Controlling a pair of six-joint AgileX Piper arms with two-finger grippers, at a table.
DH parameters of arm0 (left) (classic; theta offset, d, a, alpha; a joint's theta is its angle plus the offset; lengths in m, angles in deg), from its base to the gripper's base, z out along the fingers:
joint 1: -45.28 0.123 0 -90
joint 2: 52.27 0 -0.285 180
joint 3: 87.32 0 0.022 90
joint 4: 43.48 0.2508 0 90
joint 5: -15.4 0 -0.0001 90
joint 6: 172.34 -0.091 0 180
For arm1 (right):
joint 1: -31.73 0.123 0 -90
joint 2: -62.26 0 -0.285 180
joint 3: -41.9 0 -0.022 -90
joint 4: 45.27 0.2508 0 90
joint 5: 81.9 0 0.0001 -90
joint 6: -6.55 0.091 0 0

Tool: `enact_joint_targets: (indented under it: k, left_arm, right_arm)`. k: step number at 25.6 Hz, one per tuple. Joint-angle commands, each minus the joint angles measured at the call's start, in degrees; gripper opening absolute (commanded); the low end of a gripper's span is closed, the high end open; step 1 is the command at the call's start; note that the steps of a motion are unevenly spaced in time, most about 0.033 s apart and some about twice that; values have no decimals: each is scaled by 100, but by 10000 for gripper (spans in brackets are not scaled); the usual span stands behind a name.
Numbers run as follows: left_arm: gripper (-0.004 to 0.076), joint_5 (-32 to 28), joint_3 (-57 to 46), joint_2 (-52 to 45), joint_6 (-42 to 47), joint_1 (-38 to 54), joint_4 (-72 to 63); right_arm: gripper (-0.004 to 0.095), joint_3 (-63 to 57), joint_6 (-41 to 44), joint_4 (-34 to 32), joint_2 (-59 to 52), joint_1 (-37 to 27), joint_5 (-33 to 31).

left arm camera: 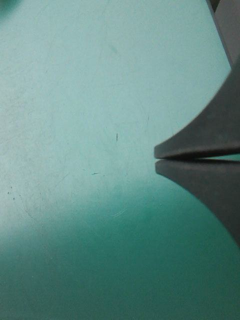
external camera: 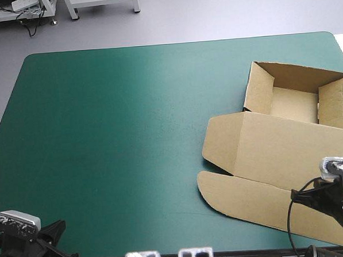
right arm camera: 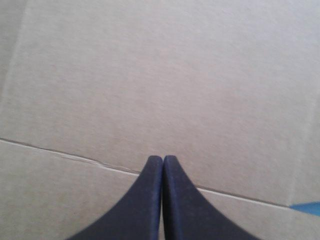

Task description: Fold the box

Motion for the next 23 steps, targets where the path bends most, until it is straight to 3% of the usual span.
enact_joint_targets:
  k: [1,9,15,23]
  left_arm:
    - [-10,-346,122,82,13,-15,-25]
    - [-10,-503,-66,82,13,-15,215]
    - [-10,-1146,-389,71,13,-15,204]
    - [-10,-1007,-488,71,-43,-15,275]
  right_arm:
    - [-11,-280,806,-662,-442,77,524]
    - [-15,-399,898,-666,-792,1451,647]
    - [-15,-399,898,-666,-792,1560,647]
    - [-15,-399,898,-666,-792,1560,647]
